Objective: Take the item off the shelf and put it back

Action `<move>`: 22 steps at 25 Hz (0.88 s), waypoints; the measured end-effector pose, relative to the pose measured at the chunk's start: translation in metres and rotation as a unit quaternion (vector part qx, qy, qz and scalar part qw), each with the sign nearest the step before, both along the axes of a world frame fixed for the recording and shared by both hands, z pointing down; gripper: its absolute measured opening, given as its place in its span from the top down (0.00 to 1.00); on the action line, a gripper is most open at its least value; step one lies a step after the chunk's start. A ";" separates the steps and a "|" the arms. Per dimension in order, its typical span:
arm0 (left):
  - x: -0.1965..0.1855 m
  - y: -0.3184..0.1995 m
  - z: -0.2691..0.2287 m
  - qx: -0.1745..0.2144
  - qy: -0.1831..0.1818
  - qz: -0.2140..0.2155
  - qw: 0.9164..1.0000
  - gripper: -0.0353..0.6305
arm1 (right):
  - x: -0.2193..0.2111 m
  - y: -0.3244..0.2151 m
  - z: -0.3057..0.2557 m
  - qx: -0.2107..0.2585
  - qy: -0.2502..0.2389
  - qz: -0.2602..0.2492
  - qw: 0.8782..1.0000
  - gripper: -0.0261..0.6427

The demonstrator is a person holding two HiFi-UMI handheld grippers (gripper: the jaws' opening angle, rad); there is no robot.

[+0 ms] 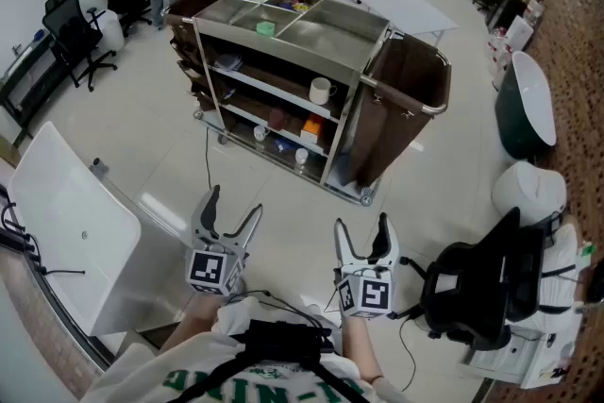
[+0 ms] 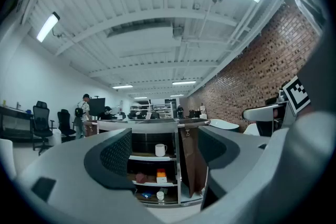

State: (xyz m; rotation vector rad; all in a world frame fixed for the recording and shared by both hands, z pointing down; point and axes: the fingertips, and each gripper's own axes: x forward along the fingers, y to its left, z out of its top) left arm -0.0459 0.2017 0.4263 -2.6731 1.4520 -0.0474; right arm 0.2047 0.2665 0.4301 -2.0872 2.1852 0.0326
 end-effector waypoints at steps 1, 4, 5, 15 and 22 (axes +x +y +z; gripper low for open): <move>0.008 0.003 0.000 0.001 0.001 -0.005 1.000 0.39 | 0.009 0.003 0.000 0.000 0.002 -0.006 1.000 0.33; 0.027 0.008 0.002 -0.001 0.005 -0.024 1.000 0.39 | 0.034 0.009 0.000 0.000 0.003 -0.019 1.000 0.33; 0.032 0.009 0.004 -0.003 0.006 -0.029 1.000 0.39 | 0.042 0.010 0.001 0.000 0.001 -0.021 1.000 0.34; 0.050 -0.030 0.016 -0.013 0.001 -0.021 1.000 0.39 | 0.079 -0.031 0.019 -0.003 -0.022 -0.005 1.000 0.36; 0.032 -0.155 0.007 0.003 0.012 0.063 0.998 0.39 | 0.036 -0.126 0.013 -0.003 -0.007 0.052 0.999 0.36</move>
